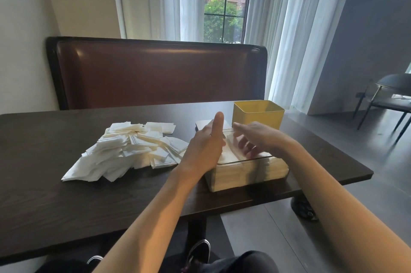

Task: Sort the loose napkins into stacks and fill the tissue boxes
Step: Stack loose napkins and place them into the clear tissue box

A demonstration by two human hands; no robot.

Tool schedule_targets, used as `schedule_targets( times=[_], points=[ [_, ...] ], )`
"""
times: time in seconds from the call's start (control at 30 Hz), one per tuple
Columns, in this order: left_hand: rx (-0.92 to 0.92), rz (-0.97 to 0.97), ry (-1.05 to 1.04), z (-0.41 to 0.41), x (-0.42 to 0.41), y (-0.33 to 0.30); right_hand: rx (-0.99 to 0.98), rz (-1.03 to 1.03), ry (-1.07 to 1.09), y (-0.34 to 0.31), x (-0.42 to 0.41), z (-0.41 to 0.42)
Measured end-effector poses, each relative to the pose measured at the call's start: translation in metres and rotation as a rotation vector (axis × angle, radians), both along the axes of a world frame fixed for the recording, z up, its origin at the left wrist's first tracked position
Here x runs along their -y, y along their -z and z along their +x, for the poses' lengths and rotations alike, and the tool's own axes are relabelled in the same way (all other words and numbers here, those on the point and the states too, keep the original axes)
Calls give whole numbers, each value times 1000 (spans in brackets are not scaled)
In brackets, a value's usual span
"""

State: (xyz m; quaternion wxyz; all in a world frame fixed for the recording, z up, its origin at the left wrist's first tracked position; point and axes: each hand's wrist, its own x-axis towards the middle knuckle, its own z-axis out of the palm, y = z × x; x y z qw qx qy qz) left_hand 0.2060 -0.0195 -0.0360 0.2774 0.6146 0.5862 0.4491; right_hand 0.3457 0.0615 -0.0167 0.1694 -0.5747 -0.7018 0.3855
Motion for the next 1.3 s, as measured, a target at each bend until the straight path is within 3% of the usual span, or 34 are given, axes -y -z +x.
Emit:
schedule_targets(
  times=[0.2,0.47,0.63,0.73,0.93,1.03,1.17,1.3],
  points=[
    [122,-21,5,-8,-2,1,37,-28,-45,1,5,-9],
    [405,5,-150,-42,-17,-2,-532,266,104,-13,28,-43],
    [477,20,-221,-77,-17,-6,-740,275,90,-14,46,-94],
    [531,27,-291,-101,-18,-1,-801,155,100,-2,49,-129],
    [625,-56,-326,-131,-22,29,-655,91,205,47,32,-169],
    [589,-56,-302,-139,-23,44,-439,182,213,68,15,-174],
    [584,-52,-292,-145,-30,54,-291,296,220,88,-7,-177],
    [588,-45,-309,-146,-41,63,-75,276,181,105,-22,-184]
  ],
)
